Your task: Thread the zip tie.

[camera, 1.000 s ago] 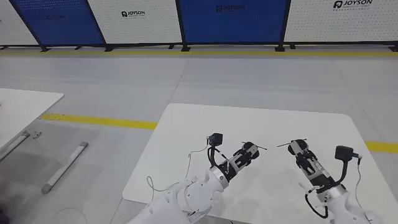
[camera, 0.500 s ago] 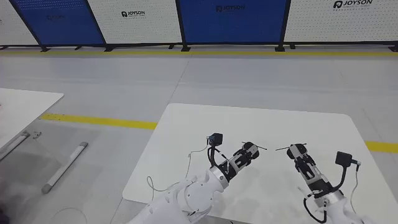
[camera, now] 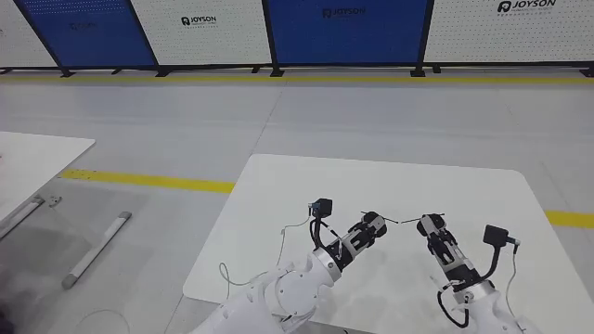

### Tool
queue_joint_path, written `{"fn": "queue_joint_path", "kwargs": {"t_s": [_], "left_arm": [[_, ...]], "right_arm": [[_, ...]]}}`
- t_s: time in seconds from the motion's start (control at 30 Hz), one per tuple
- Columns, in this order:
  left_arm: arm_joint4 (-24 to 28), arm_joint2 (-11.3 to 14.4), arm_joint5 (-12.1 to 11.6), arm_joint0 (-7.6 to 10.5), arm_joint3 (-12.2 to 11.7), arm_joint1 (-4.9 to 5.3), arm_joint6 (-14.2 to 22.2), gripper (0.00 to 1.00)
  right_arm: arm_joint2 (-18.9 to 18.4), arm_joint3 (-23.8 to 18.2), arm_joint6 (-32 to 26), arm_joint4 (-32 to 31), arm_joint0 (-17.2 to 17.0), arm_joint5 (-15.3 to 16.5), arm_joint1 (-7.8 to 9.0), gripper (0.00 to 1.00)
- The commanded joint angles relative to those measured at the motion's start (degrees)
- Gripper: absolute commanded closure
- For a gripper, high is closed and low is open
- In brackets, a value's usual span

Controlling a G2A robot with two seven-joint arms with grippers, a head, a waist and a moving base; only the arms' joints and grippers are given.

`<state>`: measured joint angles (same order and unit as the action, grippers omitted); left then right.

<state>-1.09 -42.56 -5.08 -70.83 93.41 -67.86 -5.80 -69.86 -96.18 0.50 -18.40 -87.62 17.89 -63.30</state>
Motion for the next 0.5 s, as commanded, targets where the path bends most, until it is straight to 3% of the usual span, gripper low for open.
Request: {"fn": "queue_joint_path", "kwargs": {"t_s": [0.0, 0.23, 0.47], "left_arm": [[0.00, 0.00, 0.00, 0.00, 0.00, 0.00, 0.00, 1.00], [0.00, 0.00, 0.00, 0.00, 0.00, 0.00, 0.00, 1.00], [0.00, 0.00, 0.00, 0.00, 0.00, 0.00, 0.00, 1.00]], "right_arm": [[-0.02, -0.04, 0.07, 0.02, -0.02, -0.04, -0.01, 1.00], [-0.56, -1.28, 1.58, 0.12, -1.45, 1.48, -0.35, 1.00], [0.16, 0.20, 0.04, 0.35, 0.15, 0.24, -0.89, 1.00]]}}
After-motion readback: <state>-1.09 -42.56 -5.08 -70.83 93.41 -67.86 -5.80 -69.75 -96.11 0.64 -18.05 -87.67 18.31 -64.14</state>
